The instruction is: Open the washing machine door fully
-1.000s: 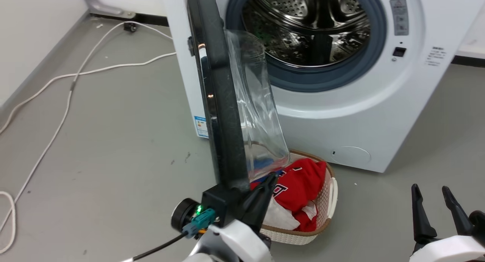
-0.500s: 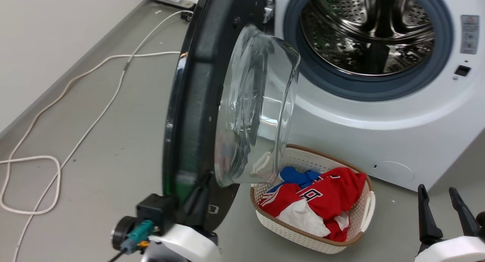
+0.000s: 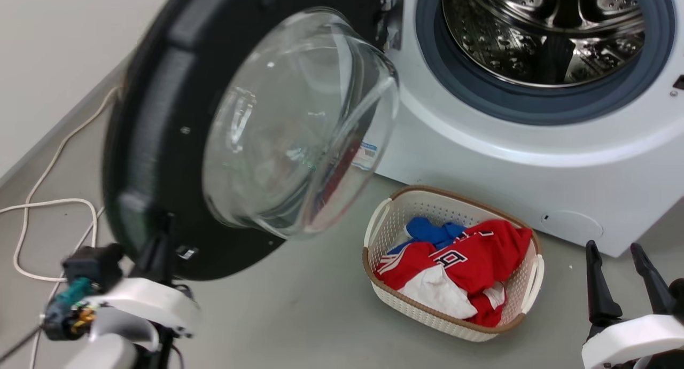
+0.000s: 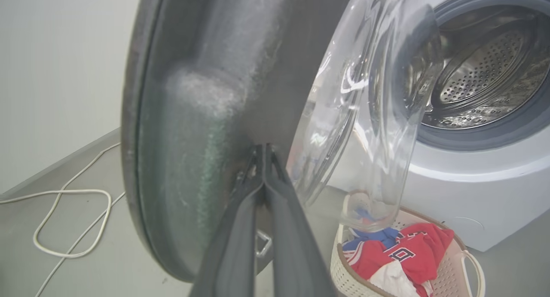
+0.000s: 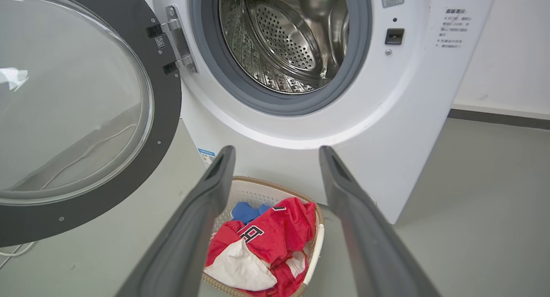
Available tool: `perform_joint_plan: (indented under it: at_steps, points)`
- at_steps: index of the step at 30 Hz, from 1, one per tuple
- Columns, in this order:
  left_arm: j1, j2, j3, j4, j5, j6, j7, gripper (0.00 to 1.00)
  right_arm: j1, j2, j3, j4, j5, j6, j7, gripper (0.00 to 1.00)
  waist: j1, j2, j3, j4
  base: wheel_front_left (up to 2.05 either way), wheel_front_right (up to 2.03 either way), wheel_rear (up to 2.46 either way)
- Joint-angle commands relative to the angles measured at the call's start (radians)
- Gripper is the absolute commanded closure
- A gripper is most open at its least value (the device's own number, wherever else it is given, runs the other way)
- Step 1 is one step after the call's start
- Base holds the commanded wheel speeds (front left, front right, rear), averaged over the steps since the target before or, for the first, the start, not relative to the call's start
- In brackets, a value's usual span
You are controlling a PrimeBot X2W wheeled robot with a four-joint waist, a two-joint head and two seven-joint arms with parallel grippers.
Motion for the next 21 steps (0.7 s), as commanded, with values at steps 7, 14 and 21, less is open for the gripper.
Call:
perform_joint_plan:
  at_steps: [7,14,21]
  points:
    - [-0.06,0.008,0.199,0.164,-0.039,-0.119,-0.02,1.0,-0.044,0.001,-0.007,-0.032,-0.03,0.0,0.024,0.0,0.0,0.0,0.077,-0.042,0.0,0.0,0.0]
    - [-0.098,-0.027,0.355,0.298,0.012,-0.222,-0.02,1.0,-0.072,0.001,0.001,-0.035,-0.041,0.0,0.032,0.0,0.0,0.0,0.108,-0.072,0.0,0.0,0.0]
    - [-0.124,-0.066,0.435,0.382,0.073,-0.291,-0.019,1.0,-0.084,0.001,0.0,-0.029,-0.043,0.0,0.033,0.0,0.0,0.0,0.117,-0.086,0.0,0.0,0.0]
